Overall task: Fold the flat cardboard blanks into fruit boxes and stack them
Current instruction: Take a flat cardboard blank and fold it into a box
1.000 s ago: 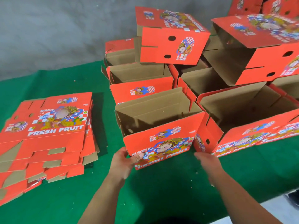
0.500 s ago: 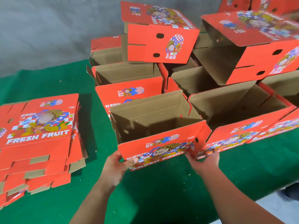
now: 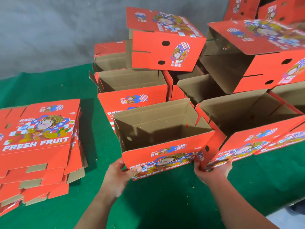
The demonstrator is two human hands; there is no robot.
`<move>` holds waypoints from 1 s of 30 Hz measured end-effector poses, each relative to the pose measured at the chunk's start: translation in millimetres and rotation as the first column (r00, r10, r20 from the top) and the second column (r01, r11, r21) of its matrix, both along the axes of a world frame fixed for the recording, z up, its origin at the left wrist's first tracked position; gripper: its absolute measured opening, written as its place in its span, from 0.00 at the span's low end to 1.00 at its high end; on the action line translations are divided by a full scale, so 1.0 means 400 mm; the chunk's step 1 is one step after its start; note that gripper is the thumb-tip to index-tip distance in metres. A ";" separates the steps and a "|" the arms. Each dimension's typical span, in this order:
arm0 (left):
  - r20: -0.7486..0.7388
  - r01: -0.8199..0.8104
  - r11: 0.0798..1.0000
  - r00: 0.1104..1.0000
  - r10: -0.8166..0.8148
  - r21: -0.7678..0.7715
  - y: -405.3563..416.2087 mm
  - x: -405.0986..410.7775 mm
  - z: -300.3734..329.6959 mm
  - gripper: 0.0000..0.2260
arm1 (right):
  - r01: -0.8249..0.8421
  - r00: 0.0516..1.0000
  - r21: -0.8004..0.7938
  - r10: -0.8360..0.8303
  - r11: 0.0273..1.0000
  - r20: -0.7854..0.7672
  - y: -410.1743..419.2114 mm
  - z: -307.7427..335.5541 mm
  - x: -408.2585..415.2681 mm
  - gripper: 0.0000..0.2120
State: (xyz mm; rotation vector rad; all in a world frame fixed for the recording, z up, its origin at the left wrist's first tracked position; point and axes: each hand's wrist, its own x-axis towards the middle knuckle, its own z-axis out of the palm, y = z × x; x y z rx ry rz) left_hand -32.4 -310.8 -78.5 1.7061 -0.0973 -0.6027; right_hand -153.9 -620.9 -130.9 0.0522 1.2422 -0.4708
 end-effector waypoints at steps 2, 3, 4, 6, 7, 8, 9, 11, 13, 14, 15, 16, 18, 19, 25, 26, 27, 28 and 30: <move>0.001 0.008 1.000 1.000 -0.008 0.010 0.004 0.001 -0.005 0.13 | 0.000 0.997 0.048 0.003 0.999 -0.076 -0.002 -0.003 -0.002 0.27; 0.001 0.011 1.000 1.000 -0.011 0.018 0.007 0.000 -0.009 0.14 | -0.011 0.994 0.071 0.019 0.997 -0.112 -0.004 -0.004 -0.003 0.25; -0.002 0.012 1.000 1.000 -0.012 0.027 0.010 -0.001 -0.015 0.14 | -0.020 0.990 0.087 0.032 0.996 -0.140 -0.006 -0.004 -0.003 0.23; -0.004 0.022 0.999 1.000 -0.022 0.040 0.016 -0.003 -0.024 0.15 | -0.033 0.983 0.101 0.050 0.994 -0.177 -0.008 -0.001 -0.004 0.21; -0.003 0.033 0.999 0.999 -0.033 0.042 0.018 -0.004 -0.026 0.15 | -0.018 0.980 0.107 0.039 0.994 -0.195 -0.007 -0.001 -0.004 0.20; -0.005 0.044 0.998 0.999 -0.044 0.042 0.019 -0.004 -0.027 0.15 | -0.004 0.977 0.109 0.027 0.994 -0.212 -0.004 -0.001 -0.004 0.20; -0.012 0.053 0.998 0.999 -0.052 0.041 0.022 -0.003 -0.027 0.15 | 0.008 0.974 0.108 0.017 0.994 -0.227 0.002 -0.002 -0.005 0.19; -0.024 0.066 0.997 0.998 -0.065 0.027 0.034 -0.004 -0.028 0.16 | 0.027 0.963 0.093 -0.001 0.995 -0.269 0.014 -0.003 -0.007 0.18; -0.020 0.077 0.997 0.997 -0.077 -0.006 0.050 -0.005 -0.029 0.17 | 0.038 0.956 0.057 -0.020 0.998 -0.293 0.023 -0.009 -0.011 0.17; -0.018 0.081 0.996 0.997 -0.081 -0.025 0.058 -0.006 -0.029 0.18 | 0.024 0.956 0.036 -0.012 0.999 -0.294 0.026 -0.007 -0.009 0.16; -0.020 0.084 0.996 0.996 -0.085 -0.040 0.064 -0.005 -0.029 0.19 | 0.031 0.962 0.024 -0.023 0.999 -0.274 0.027 -0.003 -0.008 0.16; -0.025 0.093 0.994 0.995 -0.095 -0.049 0.070 -0.004 -0.030 0.19 | 0.021 0.965 0.019 -0.016 1.000 -0.261 0.029 0.000 -0.006 0.15; -0.035 0.123 0.991 0.992 -0.125 -0.049 0.083 -0.002 -0.030 0.18 | 0.007 0.975 0.004 -0.006 1.000 -0.220 0.028 -0.005 -0.007 0.14; -0.039 0.132 0.990 0.990 -0.134 -0.044 0.091 0.001 -0.029 0.16 | -0.011 0.983 -0.009 0.009 1.000 -0.182 0.033 -0.003 -0.008 0.13; -0.021 0.166 0.986 0.986 -0.166 -0.020 0.091 -0.002 -0.034 0.14 | 0.003 0.988 -0.179 -0.031 0.984 -0.153 0.038 0.000 -0.022 0.18; -0.021 0.142 0.989 0.990 -0.143 -0.036 0.079 -0.005 -0.038 0.16 | 0.027 0.994 -0.163 -0.044 0.986 -0.104 0.033 0.003 -0.025 0.20; -0.014 0.130 0.991 0.991 -0.131 -0.041 0.064 -0.009 -0.039 0.16 | 0.037 0.996 -0.193 -0.051 0.980 -0.066 0.020 -0.002 -0.029 0.23; 0.002 0.132 0.991 0.991 -0.132 -0.037 0.048 -0.014 -0.039 0.15 | 0.060 0.995 -0.208 -0.076 0.976 -0.067 0.007 -0.003 -0.028 0.26; 0.050 0.148 0.989 0.988 -0.147 -0.012 0.016 -0.023 -0.038 0.15 | 0.065 0.994 -0.230 -0.083 0.971 -0.066 -0.024 -0.004 -0.023 0.25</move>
